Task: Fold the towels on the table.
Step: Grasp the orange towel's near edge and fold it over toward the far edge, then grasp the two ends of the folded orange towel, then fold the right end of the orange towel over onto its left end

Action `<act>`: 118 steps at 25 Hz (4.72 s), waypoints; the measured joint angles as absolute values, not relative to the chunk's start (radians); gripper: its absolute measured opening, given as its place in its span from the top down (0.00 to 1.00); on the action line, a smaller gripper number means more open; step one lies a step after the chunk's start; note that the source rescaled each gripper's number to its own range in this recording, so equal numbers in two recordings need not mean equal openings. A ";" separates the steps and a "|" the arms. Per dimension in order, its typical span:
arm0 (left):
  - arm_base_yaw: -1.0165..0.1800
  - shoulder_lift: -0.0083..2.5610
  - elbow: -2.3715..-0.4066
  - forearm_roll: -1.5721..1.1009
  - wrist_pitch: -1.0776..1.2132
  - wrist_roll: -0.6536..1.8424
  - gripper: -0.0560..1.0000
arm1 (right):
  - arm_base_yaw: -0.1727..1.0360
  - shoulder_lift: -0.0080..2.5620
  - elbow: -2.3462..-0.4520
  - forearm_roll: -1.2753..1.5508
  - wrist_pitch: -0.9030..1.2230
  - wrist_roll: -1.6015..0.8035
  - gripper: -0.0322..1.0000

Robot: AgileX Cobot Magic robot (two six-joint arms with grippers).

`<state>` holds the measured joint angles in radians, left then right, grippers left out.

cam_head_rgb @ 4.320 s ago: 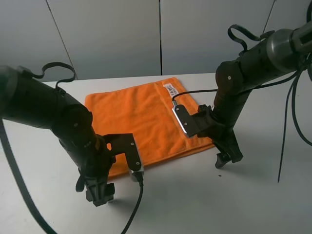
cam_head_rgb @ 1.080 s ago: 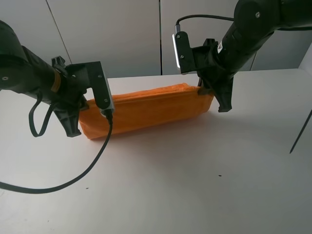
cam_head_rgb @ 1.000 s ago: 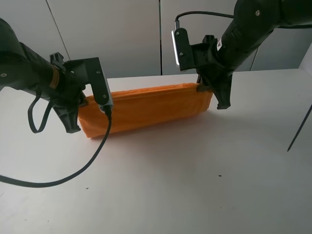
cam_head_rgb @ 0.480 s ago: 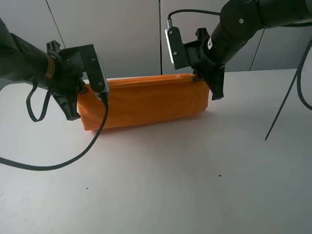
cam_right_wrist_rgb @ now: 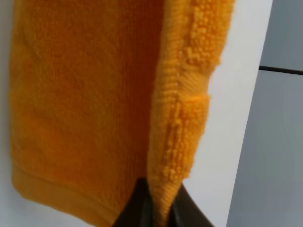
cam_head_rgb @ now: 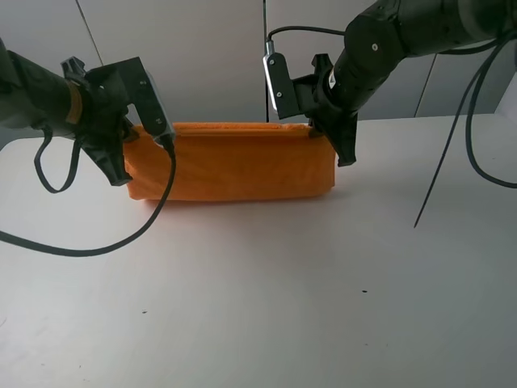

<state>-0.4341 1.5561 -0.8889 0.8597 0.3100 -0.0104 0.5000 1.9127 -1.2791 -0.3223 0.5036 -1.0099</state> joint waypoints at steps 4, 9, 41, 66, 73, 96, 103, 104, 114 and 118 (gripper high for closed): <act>-0.391 1.568 -0.889 0.863 0.261 -0.015 0.95 | 0.504 1.931 -1.292 -0.322 0.492 -1.010 0.97; -0.379 1.640 -0.892 0.899 0.247 -0.033 0.95 | 0.506 1.953 -1.293 -0.330 0.476 -1.008 0.97; -0.363 1.947 -1.091 1.060 0.241 -0.242 0.95 | 0.467 2.100 -1.311 -0.356 0.372 -0.969 0.97; -0.350 1.889 -1.091 1.076 0.319 -0.343 0.02 | 0.451 2.064 -1.311 -0.379 0.333 -0.835 0.00; -0.346 1.864 -1.091 0.945 0.342 -0.543 0.02 | 0.445 1.982 -1.311 -0.292 0.457 -0.351 0.00; -0.172 2.085 -1.346 0.102 0.546 -0.071 0.01 | 0.346 1.983 -1.311 0.482 0.569 -0.300 0.00; -0.172 2.138 -1.350 0.100 0.556 -0.072 0.01 | 0.346 1.983 -1.311 0.493 0.520 -0.296 0.00; -0.172 2.143 -1.350 0.100 0.556 -0.072 0.01 | 0.346 1.983 -1.311 0.493 0.514 -0.296 0.00; -0.172 2.173 -1.358 0.083 0.570 -0.076 0.01 | 0.330 2.040 -1.311 0.511 0.499 -0.296 0.00; -0.172 2.177 -1.360 0.083 0.572 -0.076 0.01 | 0.330 2.076 -1.315 0.513 0.477 -0.296 0.00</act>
<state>-0.1720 2.1766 -1.3602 0.0831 0.5718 -0.0756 0.3300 2.0762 -1.3151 0.5131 0.4771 -0.2955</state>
